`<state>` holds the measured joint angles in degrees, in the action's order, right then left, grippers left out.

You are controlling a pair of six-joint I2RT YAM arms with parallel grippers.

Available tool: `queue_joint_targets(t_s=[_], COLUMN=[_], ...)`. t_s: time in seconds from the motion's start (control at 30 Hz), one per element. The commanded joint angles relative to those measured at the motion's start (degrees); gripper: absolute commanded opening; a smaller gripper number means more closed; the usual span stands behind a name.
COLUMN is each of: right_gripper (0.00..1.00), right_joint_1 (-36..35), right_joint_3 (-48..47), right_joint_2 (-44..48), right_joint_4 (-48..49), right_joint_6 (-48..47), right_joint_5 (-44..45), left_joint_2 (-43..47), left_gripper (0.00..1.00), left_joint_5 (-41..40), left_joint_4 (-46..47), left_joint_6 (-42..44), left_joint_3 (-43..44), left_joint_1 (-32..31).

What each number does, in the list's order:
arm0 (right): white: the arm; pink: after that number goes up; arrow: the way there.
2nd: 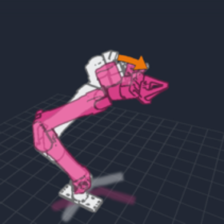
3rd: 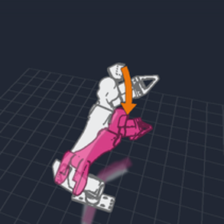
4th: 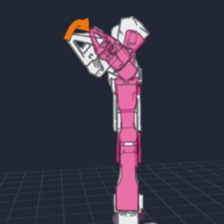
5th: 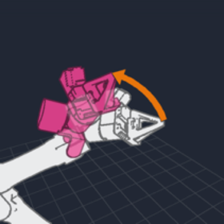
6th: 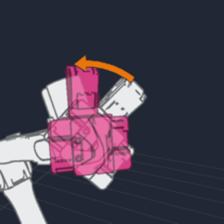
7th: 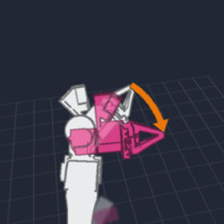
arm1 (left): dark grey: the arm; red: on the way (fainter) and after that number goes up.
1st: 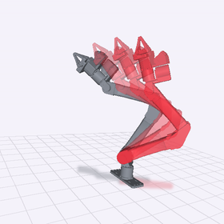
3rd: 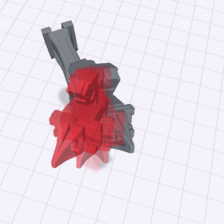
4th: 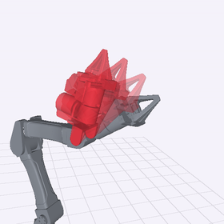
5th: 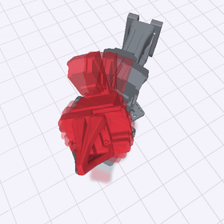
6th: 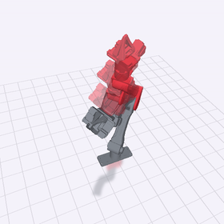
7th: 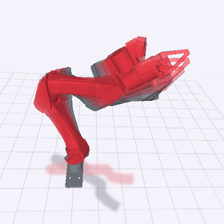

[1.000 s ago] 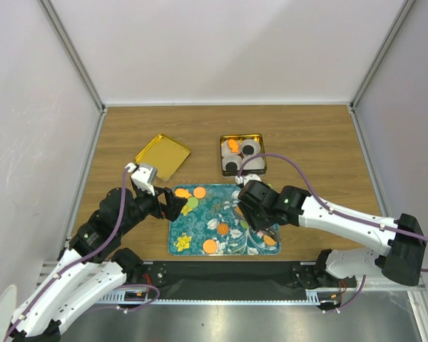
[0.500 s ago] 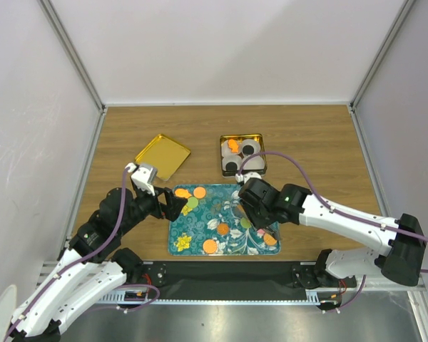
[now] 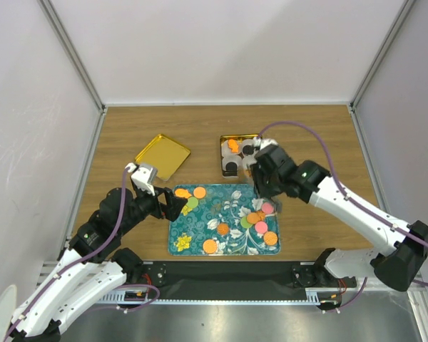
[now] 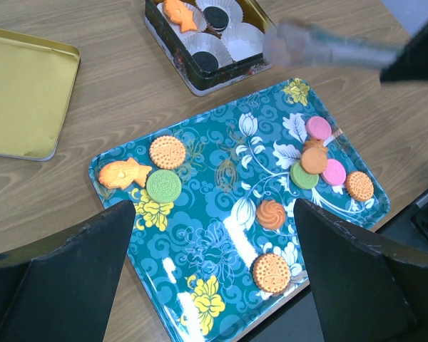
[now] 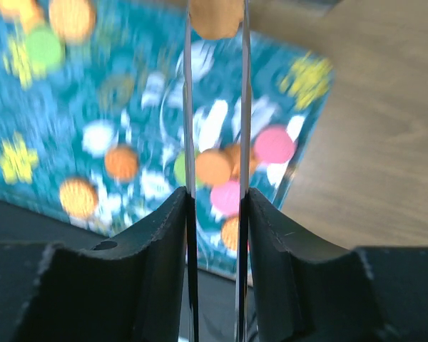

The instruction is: Pack the cookies

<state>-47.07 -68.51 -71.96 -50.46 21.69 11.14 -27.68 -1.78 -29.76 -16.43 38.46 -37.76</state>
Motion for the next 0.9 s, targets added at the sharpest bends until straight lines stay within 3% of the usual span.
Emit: queue_joint_targets(t_s=[0.0, 0.3, 0.87], right_gripper=[0.37, 0.37, 0.41], right_joint_1=[5.05, 14.63, 17.45], right_joint_3=[-4.78, -8.3, -5.23], right_joint_2=[-1.94, -10.99, -15.49], right_joint_4=[4.4, 8.71, 12.22], right_joint_6=[-2.7, -4.2, -4.91], right_joint_5=[0.38, -2.17, -5.51], left_joint_2=[0.17, -0.36, -0.27], left_gripper=[1.0, 1.0, 1.0], left_joint_5=[-0.24, -0.07, -0.15], left_joint_4=[0.93, 1.02, 0.93], left_joint_6=[0.34, 0.34, 0.34], left_joint_3=[1.45, 1.45, 1.45], left_joint_1=[-0.47, -0.39, -0.47])
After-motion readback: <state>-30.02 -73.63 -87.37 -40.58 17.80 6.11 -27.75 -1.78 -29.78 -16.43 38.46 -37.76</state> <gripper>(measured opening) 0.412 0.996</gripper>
